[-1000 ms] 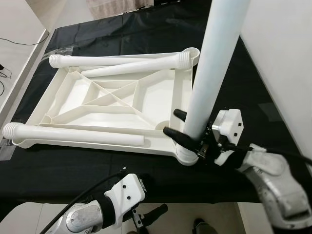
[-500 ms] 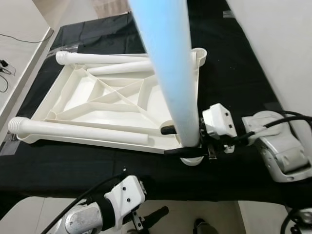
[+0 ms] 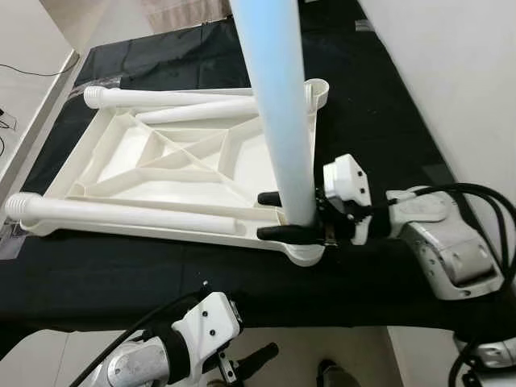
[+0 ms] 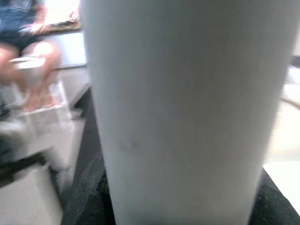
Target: Building children table
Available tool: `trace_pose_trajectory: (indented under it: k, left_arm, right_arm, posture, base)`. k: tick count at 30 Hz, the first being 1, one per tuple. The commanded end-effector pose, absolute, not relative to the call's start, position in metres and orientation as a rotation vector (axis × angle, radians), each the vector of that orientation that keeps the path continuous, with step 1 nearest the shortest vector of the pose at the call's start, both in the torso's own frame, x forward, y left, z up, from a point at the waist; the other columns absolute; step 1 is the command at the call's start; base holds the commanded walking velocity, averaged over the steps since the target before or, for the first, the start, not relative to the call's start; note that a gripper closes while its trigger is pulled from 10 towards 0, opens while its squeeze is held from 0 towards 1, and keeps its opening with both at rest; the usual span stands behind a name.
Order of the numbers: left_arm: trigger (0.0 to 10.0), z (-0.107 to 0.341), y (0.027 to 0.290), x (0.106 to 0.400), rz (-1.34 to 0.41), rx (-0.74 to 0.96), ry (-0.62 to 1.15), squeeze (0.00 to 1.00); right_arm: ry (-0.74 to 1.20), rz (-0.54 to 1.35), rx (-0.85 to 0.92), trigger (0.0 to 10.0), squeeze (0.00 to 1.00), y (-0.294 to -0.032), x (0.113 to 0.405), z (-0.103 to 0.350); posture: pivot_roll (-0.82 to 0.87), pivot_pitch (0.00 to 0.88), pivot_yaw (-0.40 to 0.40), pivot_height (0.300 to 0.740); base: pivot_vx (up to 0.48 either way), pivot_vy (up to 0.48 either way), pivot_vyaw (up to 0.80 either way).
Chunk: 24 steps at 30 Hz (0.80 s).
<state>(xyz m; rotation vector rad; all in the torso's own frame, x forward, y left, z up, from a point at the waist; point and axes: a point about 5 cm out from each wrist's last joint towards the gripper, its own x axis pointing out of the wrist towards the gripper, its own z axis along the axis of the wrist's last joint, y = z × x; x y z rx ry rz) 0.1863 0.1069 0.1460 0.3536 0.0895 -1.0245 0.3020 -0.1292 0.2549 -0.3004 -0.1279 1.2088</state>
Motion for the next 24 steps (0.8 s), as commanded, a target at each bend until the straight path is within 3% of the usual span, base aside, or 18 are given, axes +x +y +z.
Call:
trace_pose_trajectory:
  k: [1,10,12,13,14,15,17,24]
  left_arm:
    - [10.0,0.142,0.107,0.183,-1.033,0.345,0.116,0.00]
    - [10.0,0.142,0.108,0.183,-1.033,0.350,0.119,0.00]
    - [10.0,0.142,0.108,0.182,-1.033,0.352,0.120,0.00]
    - [10.0,0.142,0.108,0.182,-1.033,0.352,0.120,0.00]
    - [10.0,0.141,0.108,0.182,-1.032,0.355,0.121,0.00]
    - [10.0,0.141,0.108,0.182,-1.032,0.355,0.121,0.00]
    - [10.0,0.141,0.108,0.182,-1.032,0.357,0.121,0.00]
    - [10.0,0.140,0.109,0.183,-1.032,0.360,0.121,0.00]
  right_arm:
    - [0.004,1.064,-0.223,10.0,0.00,-0.141,0.310,0.231]
    - [0.035,0.749,-0.204,10.0,0.00,-0.157,0.312,0.220]
    - [0.060,0.567,-0.178,10.0,0.00,-0.158,0.307,0.211]
    - [0.060,0.567,-0.178,10.0,0.00,-0.158,0.307,0.211]
    - [0.067,0.313,-0.137,10.0,0.00,-0.161,0.298,0.201]
    - [0.067,0.313,-0.137,10.0,0.00,-0.161,0.298,0.201]
    - [0.035,0.126,-0.203,10.0,0.00,-0.164,0.281,0.195]
    - [0.094,0.083,-0.194,10.0,0.00,-0.143,0.255,0.171]
  posture:
    - [-0.02,0.352,0.147,0.740]
    - [-0.02,0.348,0.146,0.740]
    - [-0.03,0.345,0.136,0.740]
    - [-0.03,0.345,0.136,0.740]
    - [-0.02,0.342,0.129,0.740]
    - [-0.02,0.342,0.129,0.740]
    - [-0.03,0.339,0.124,0.740]
    - [-0.03,0.322,0.137,0.740]
  base:
    - [0.000,0.000,0.00]
    - [0.000,0.000,0.00]
    - [0.000,0.000,0.00]
    - [0.000,0.000,0.00]
    - [0.000,0.000,0.00]
    - [0.000,0.000,0.00]
    - [0.000,0.000,0.00]
    - [0.000,0.000,0.00]
